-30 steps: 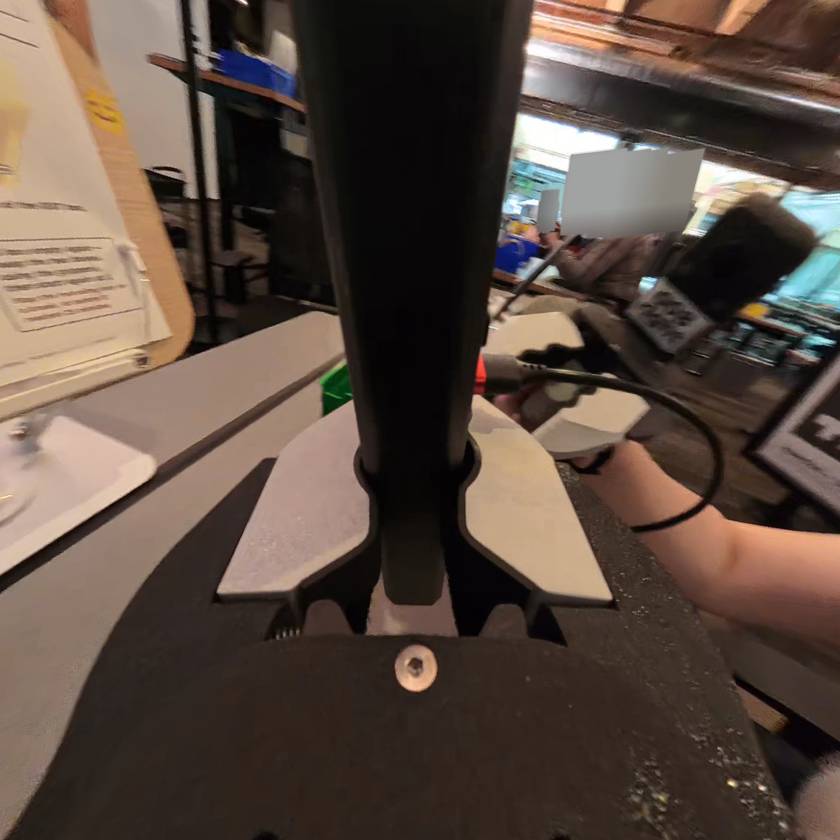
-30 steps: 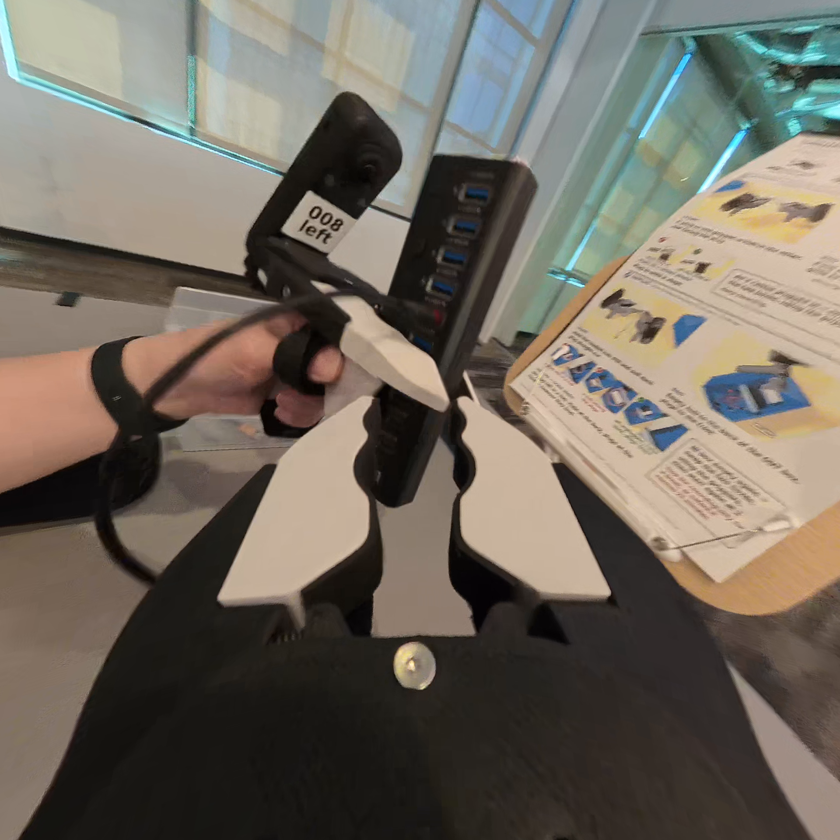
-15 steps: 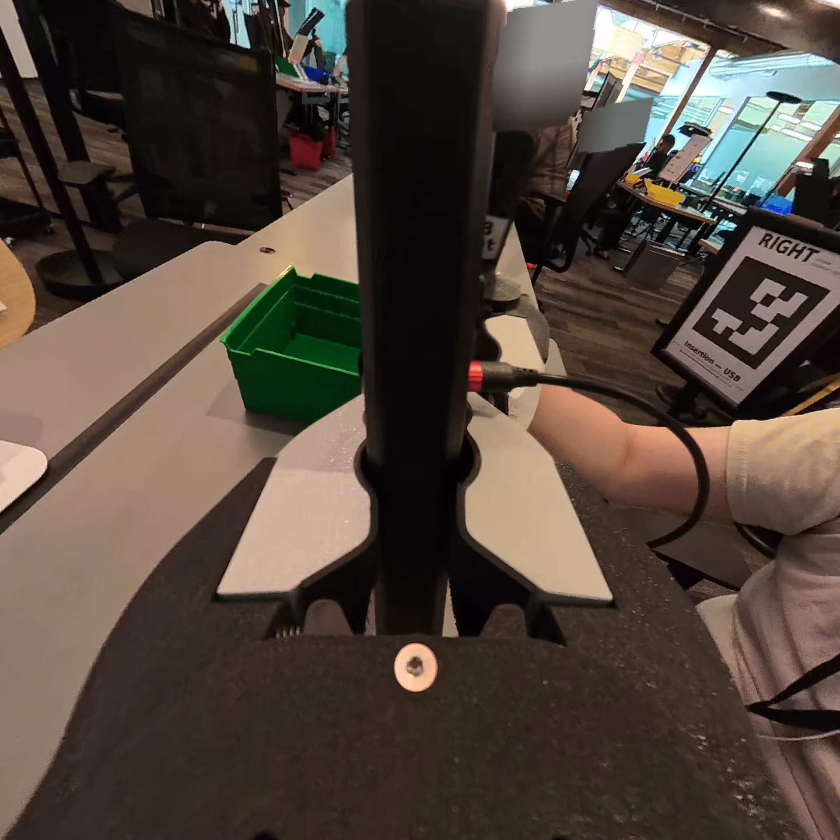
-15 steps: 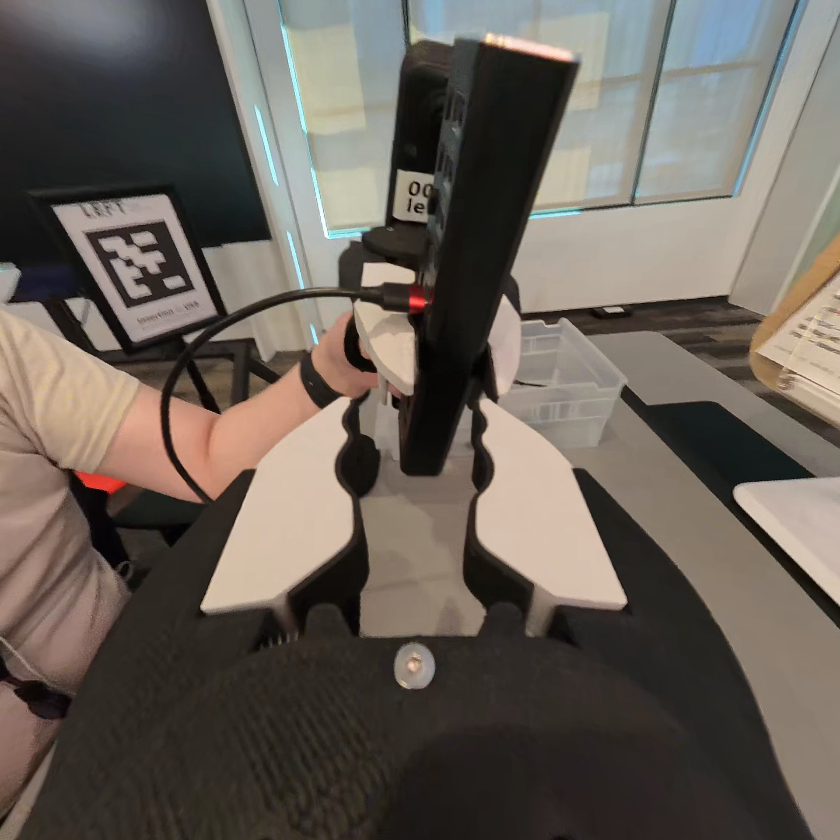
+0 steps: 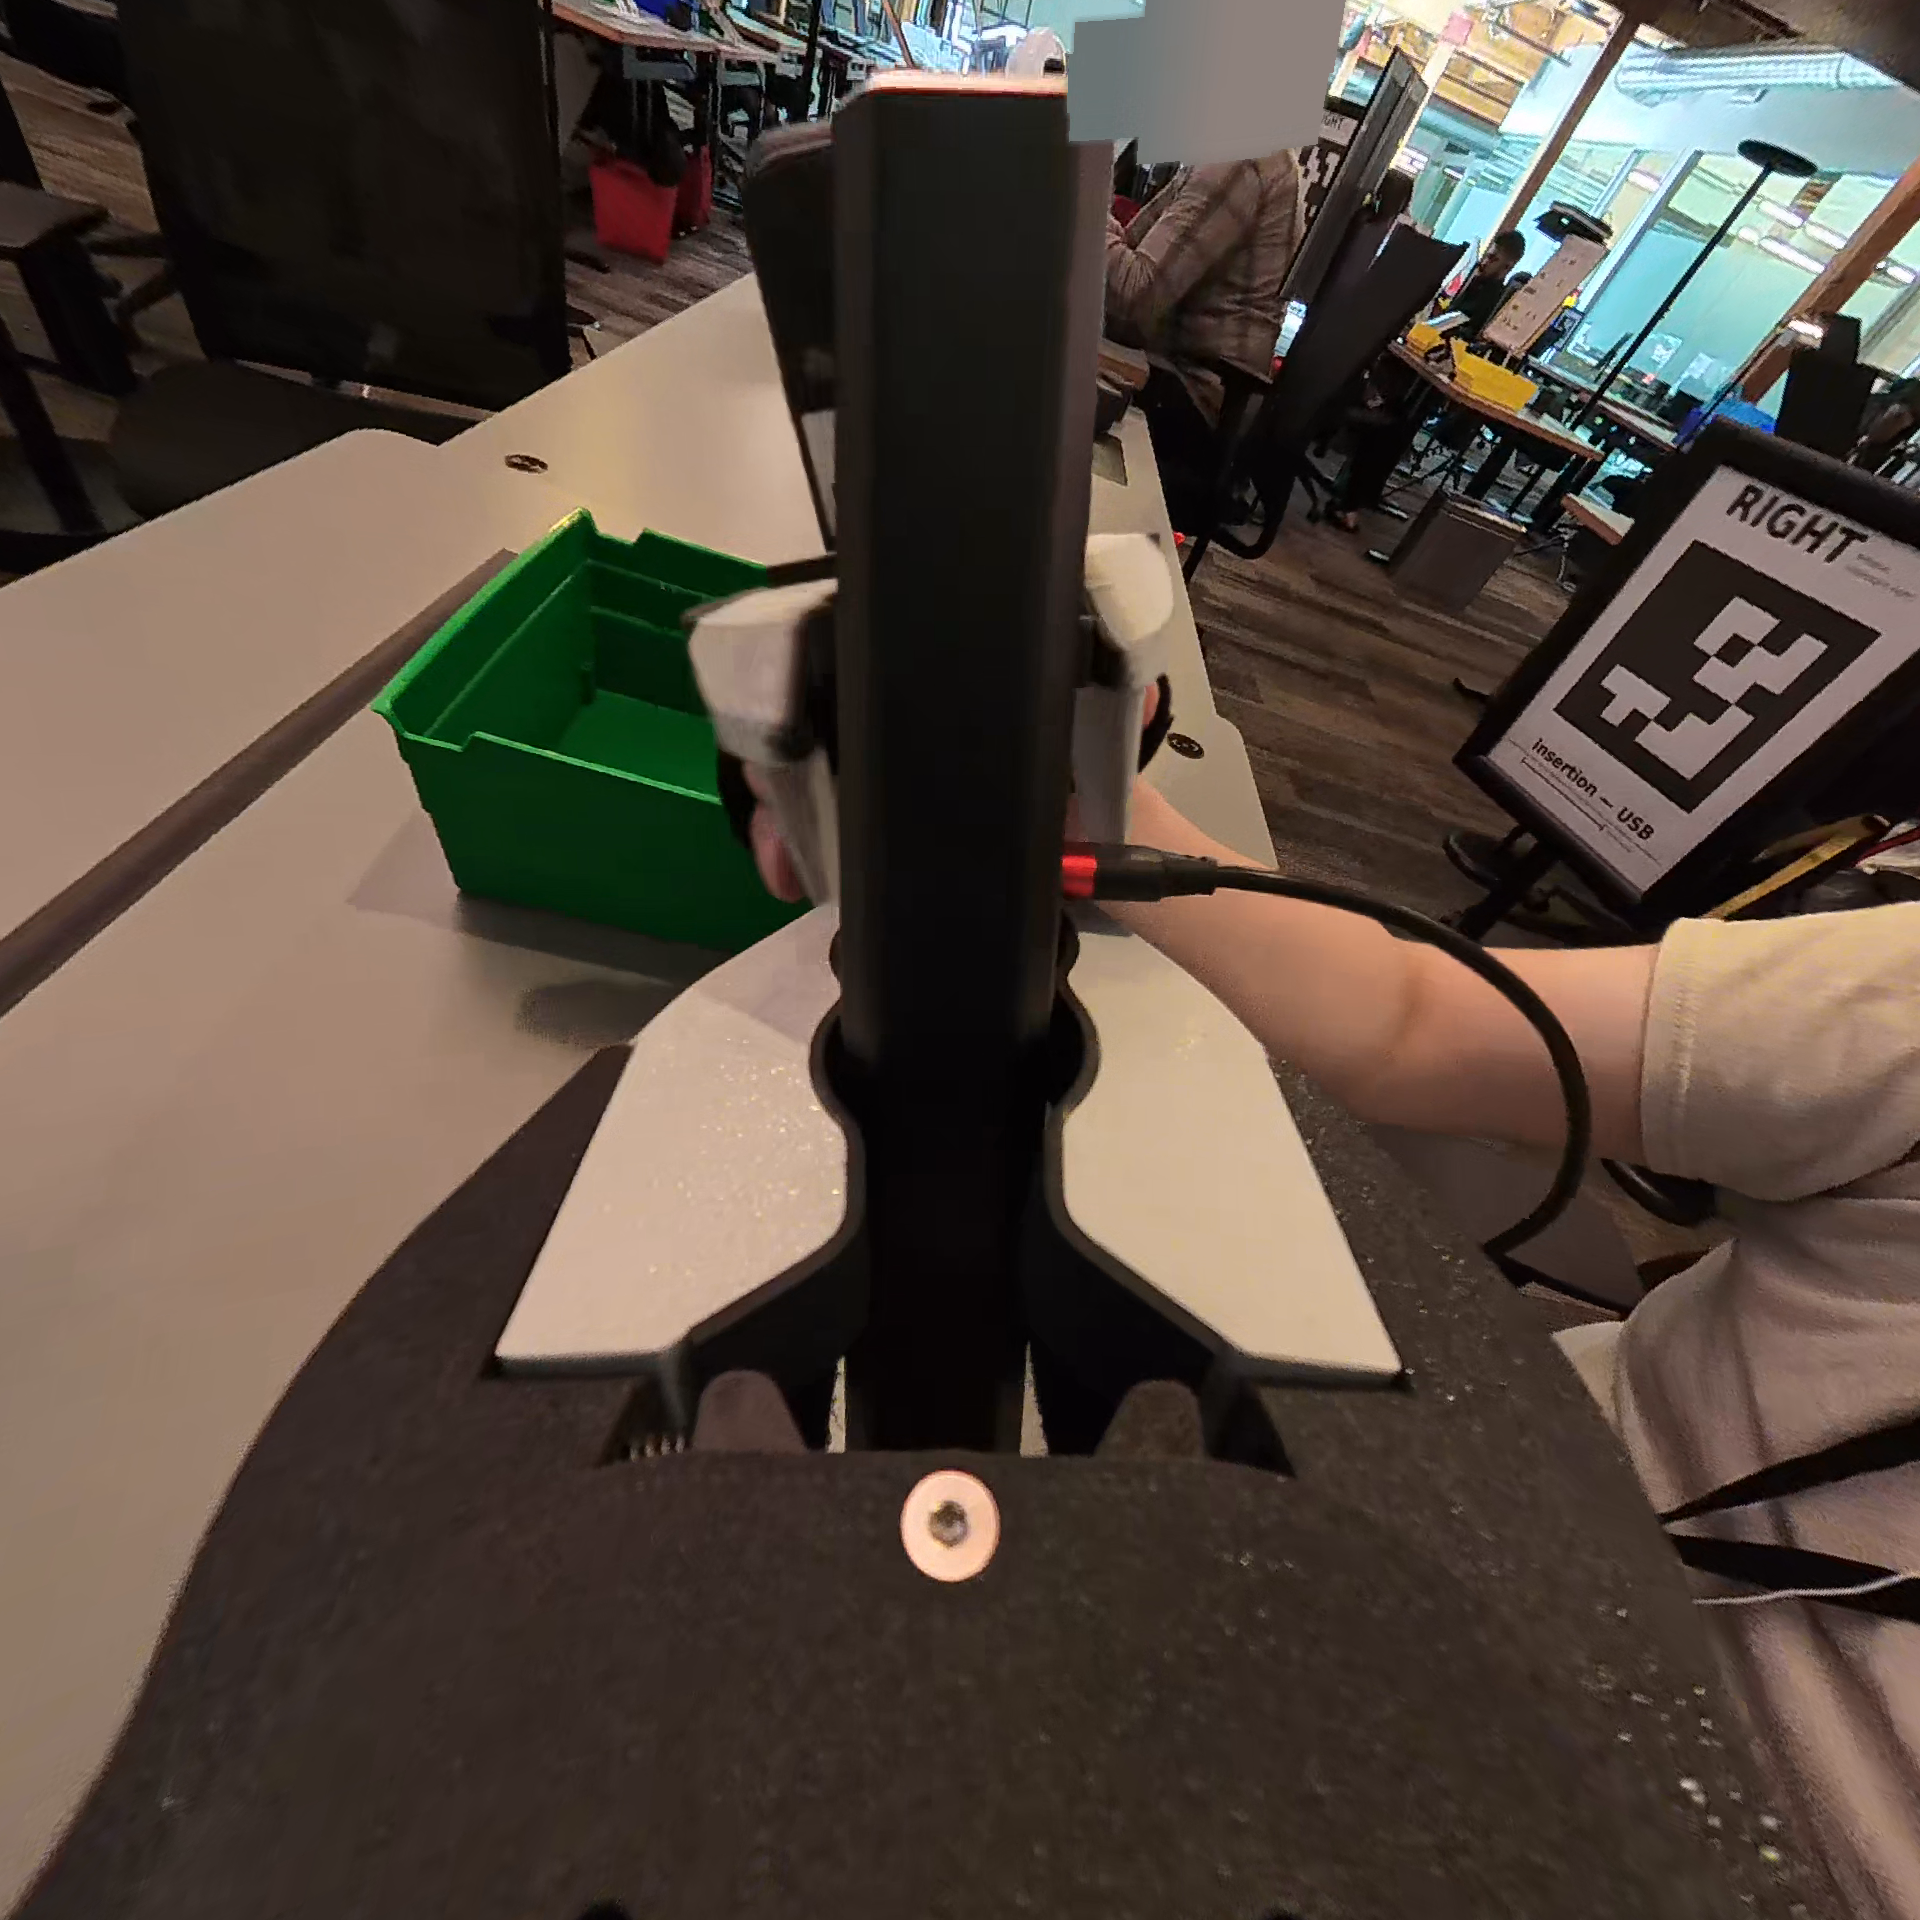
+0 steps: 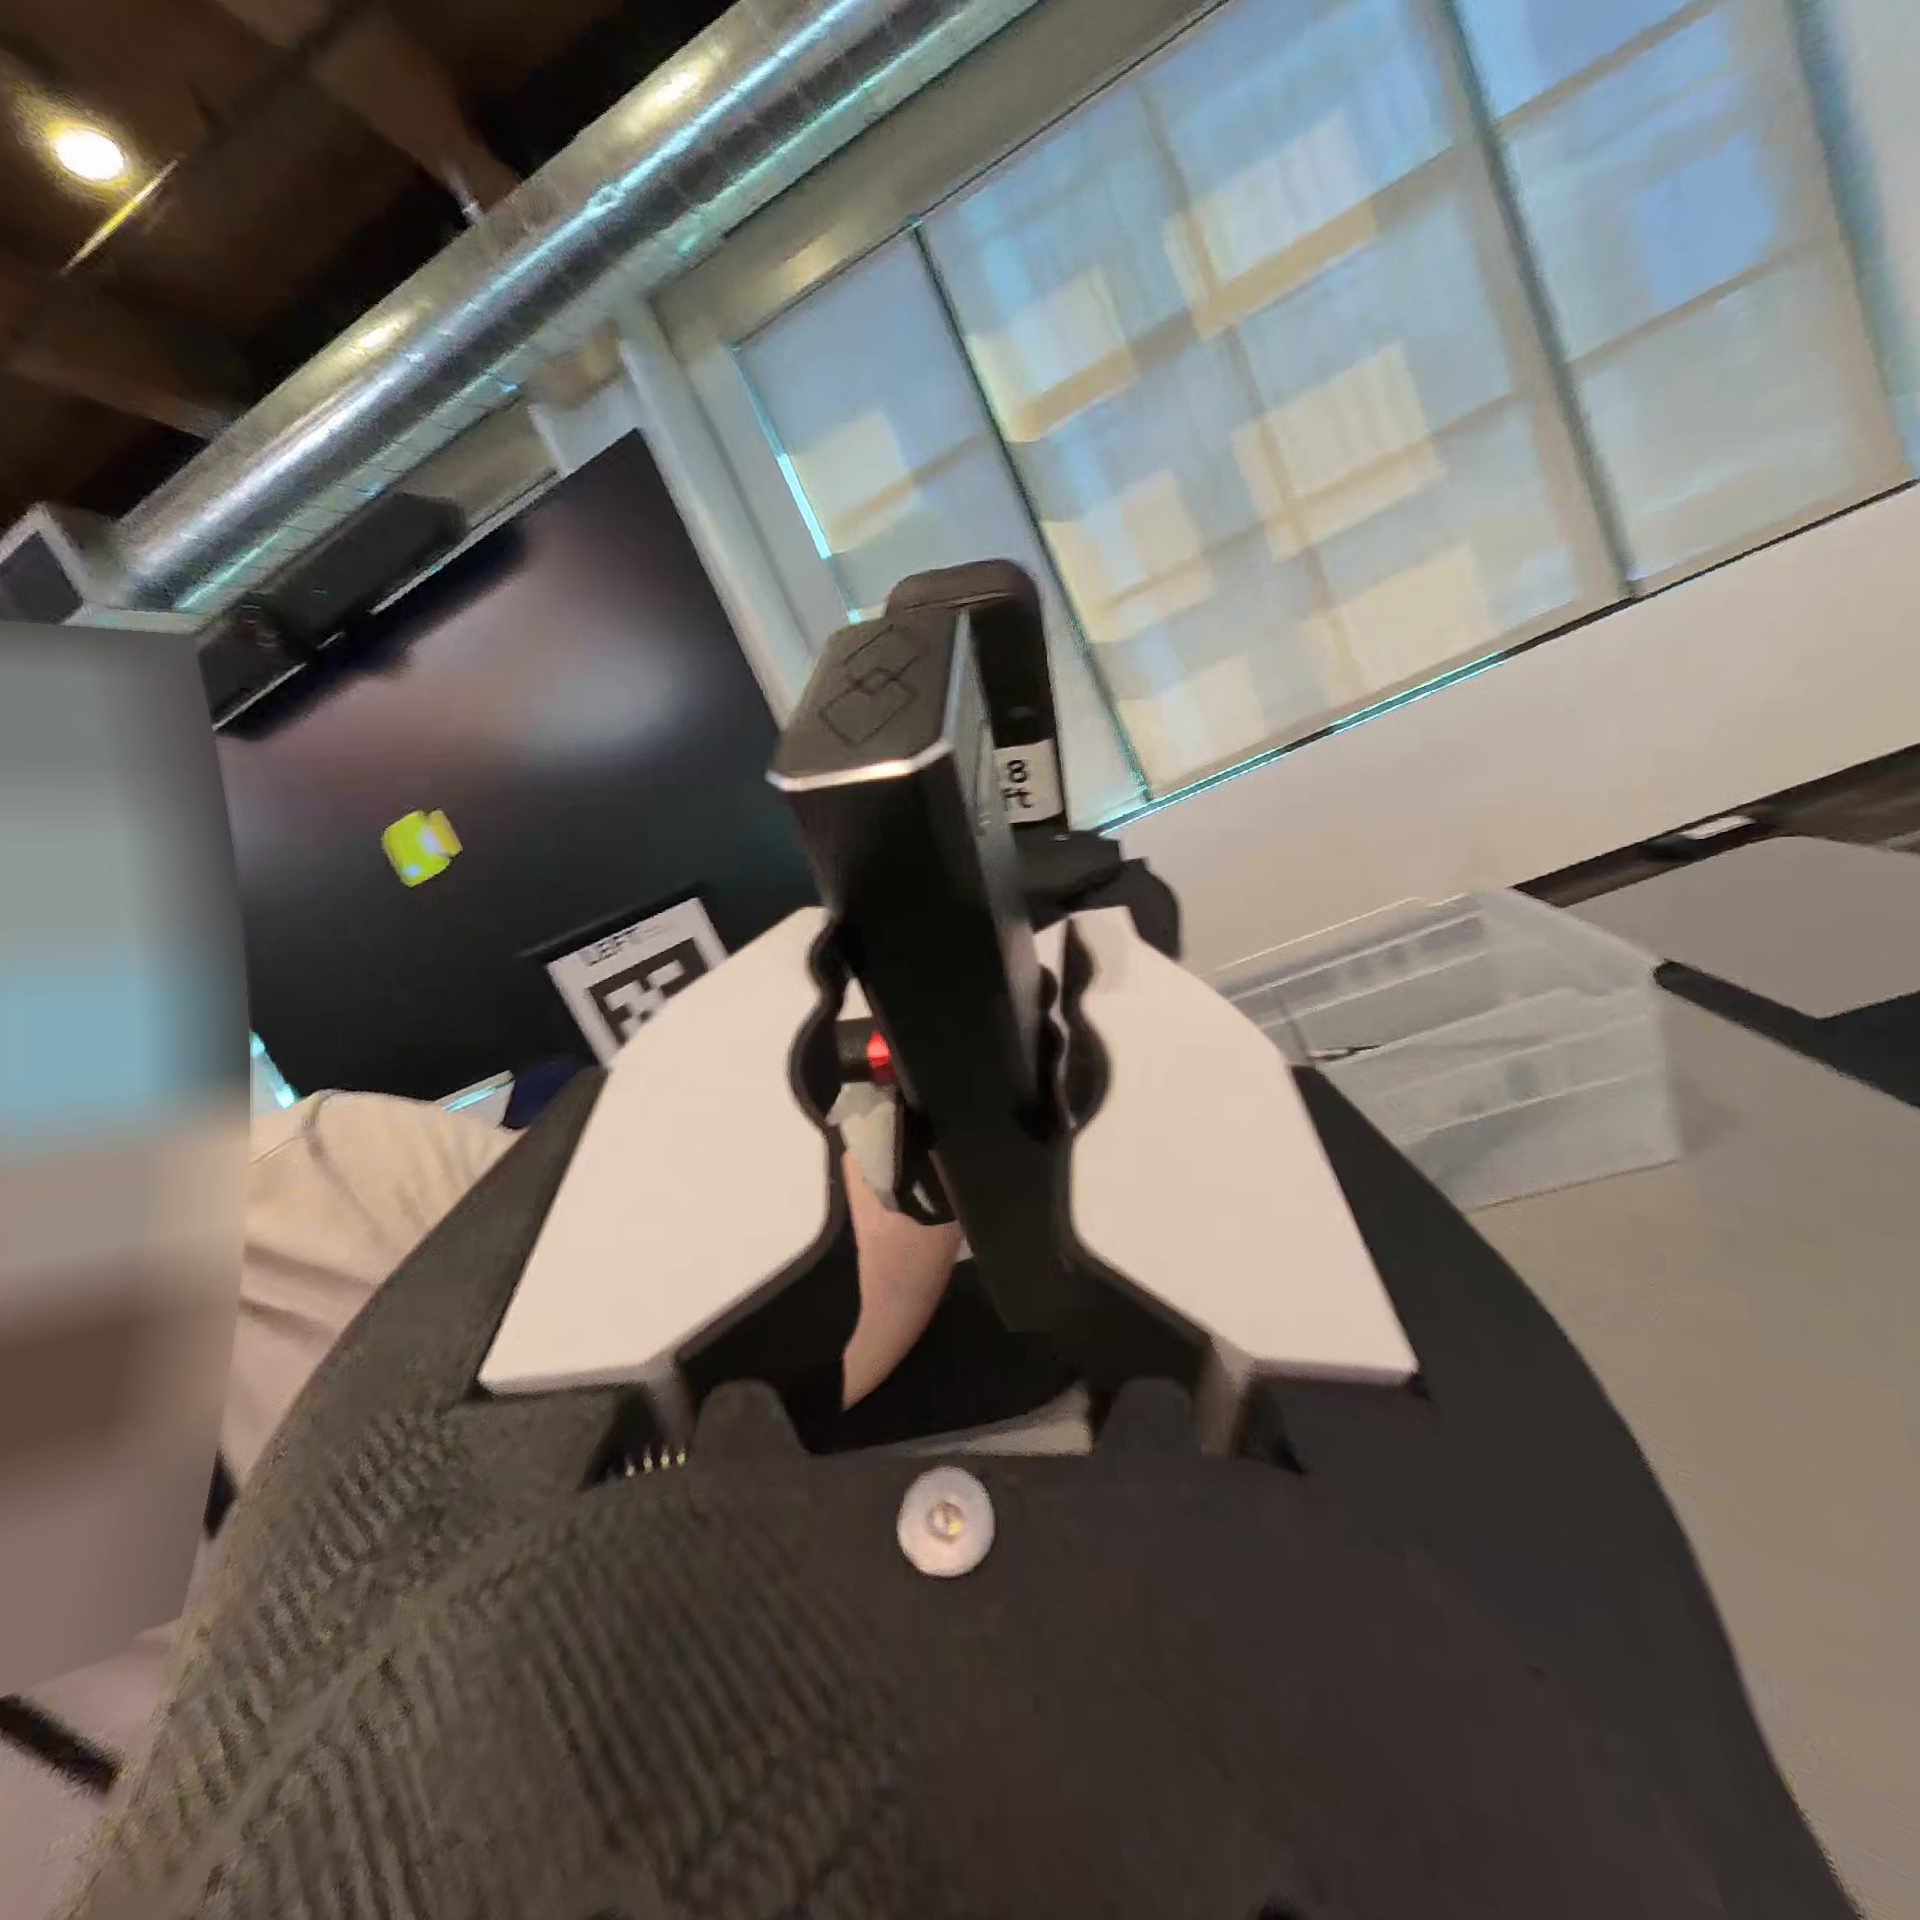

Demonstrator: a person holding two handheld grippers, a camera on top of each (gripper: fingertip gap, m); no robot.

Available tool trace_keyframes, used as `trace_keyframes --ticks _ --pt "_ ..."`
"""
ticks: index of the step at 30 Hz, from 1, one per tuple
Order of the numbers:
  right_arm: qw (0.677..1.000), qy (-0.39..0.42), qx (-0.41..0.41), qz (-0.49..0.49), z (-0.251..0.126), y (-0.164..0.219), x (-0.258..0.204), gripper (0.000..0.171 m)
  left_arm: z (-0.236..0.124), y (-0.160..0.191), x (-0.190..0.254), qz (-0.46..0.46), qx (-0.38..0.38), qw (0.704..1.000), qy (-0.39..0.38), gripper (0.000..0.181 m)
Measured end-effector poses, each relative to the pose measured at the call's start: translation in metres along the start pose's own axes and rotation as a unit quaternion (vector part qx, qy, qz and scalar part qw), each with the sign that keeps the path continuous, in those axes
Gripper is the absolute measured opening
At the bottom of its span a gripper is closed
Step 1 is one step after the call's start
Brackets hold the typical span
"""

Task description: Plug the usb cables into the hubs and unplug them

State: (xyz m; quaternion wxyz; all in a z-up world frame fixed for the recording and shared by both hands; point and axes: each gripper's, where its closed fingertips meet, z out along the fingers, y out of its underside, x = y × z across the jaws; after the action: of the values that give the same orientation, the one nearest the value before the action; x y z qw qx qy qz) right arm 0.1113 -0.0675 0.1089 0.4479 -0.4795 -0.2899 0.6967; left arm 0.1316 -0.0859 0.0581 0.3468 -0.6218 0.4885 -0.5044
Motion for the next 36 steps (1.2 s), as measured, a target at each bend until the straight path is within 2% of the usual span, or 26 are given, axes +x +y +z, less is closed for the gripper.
trace_keyframes --ticks 2,5,7,10,12,16,18,19,23,27,30,33,36 --pt "1.0 0.005 -0.021 -0.022 -0.001 0.002 -0.001 0.03 0.005 0.001 -0.002 -0.006 0.001 1.0 -0.001 0.031" --pt "0.994 0.05 -0.064 -0.078 -0.004 0.002 0.0 0.028 0.011 0.002 -0.001 -0.023 0.011 0.999 0.021 0.033" --pt "0.991 0.075 -0.052 -0.094 -0.007 -0.007 0.0 0.029 0.015 0.008 0.0 -0.045 0.004 0.998 0.042 0.04" --pt "0.993 0.094 -0.026 -0.072 -0.018 -0.019 0.004 0.028 0.019 0.024 -0.003 -0.069 -0.033 0.995 0.064 0.038" --pt "0.993 0.098 -0.011 -0.059 -0.026 -0.024 0.008 0.029 0.023 0.022 -0.005 -0.065 -0.014 0.996 0.066 0.036" --pt "0.994 0.1 -0.002 -0.039 -0.026 -0.024 0.012 0.029 0.036 0.024 -0.012 -0.051 -0.004 0.998 0.048 0.046" --pt "0.994 0.101 -0.01 -0.047 -0.022 -0.022 0.01 0.029 0.043 0.029 -0.012 -0.055 -0.008 0.997 0.054 0.043" --pt "0.993 0.107 -0.014 -0.056 -0.02 -0.021 0.01 0.029 0.045 0.029 -0.005 -0.061 -0.004 0.995 0.08 0.03" --pt "0.992 0.11 -0.01 -0.068 -0.018 -0.025 0.005 0.028 0.045 0.024 0.0 -0.044 0.007 0.995 0.091 0.028" --pt "0.989 0.093 -0.035 -0.107 -0.02 -0.025 -0.009 0.051 0.04 0.009 0.01 -0.033 0.044 0.992 0.111 0.028" --pt "0.987 0.083 -0.053 -0.125 -0.028 -0.023 -0.013 0.048 0.034 0.007 0.011 -0.029 0.041 0.993 0.104 0.028" --pt "0.99 0.068 -0.077 -0.101 -0.03 -0.014 -0.014 0.05 0.031 0.007 0.006 -0.012 0.037 0.996 0.076 0.028" --pt "0.983 0.057 -0.147 -0.094 -0.028 0.008 -0.015 0.05 0.028 -0.002 0.01 -0.036 0.068 0.992 0.099 0.028"
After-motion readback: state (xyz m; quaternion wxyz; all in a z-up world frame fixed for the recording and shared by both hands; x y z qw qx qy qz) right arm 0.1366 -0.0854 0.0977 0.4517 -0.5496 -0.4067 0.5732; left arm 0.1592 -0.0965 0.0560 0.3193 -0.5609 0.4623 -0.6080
